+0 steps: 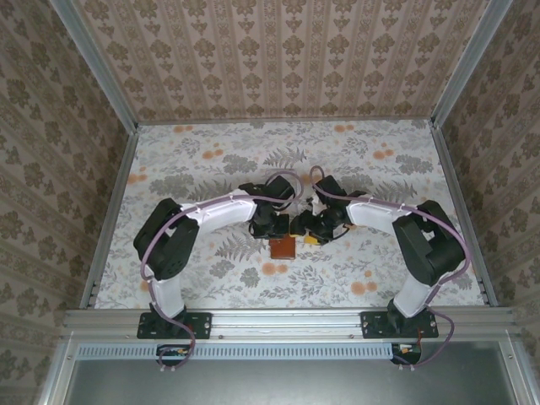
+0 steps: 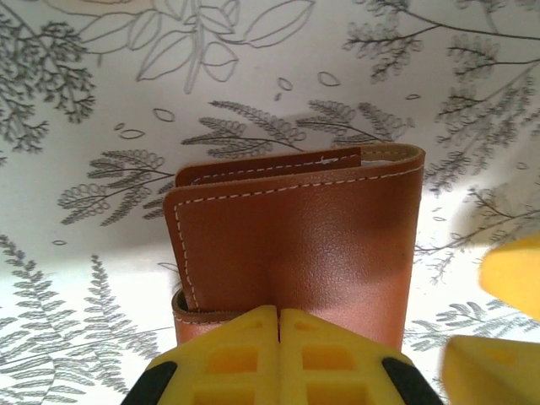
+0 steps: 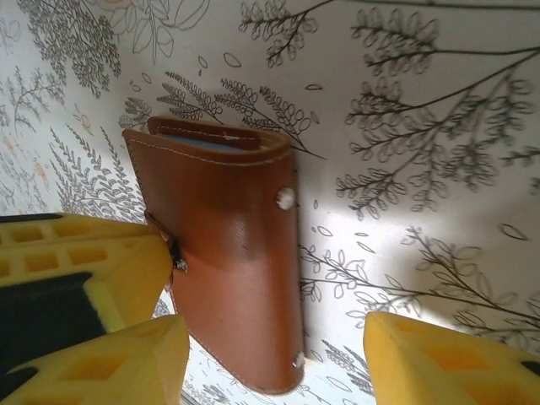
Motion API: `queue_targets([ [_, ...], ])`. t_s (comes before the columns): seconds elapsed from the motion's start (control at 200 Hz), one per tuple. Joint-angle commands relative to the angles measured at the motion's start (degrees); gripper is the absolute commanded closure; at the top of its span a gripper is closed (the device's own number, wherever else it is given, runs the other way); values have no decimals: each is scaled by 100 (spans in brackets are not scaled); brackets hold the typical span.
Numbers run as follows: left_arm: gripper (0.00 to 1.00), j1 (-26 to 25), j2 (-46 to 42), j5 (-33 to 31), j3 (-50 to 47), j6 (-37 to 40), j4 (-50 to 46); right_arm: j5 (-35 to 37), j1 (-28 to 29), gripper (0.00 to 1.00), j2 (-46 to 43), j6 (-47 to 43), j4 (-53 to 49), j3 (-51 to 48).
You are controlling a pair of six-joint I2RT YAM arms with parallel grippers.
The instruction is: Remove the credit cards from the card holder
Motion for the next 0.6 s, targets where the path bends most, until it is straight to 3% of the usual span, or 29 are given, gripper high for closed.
queue_targets([
  [0.0, 95, 32, -280, 319, -169, 114, 305, -151, 62, 43, 201, 89, 160, 144],
  [0.275, 95, 225, -635, 623, -591, -5, 799, 41, 137, 51, 483, 43, -35, 344],
  [0.43, 94, 273, -783, 355, -608, 127, 301, 377, 137, 53, 499, -107, -360, 449],
  [0.595, 78, 395, -981, 287, -935, 186, 221, 628, 137, 53, 382, -231, -626, 526],
])
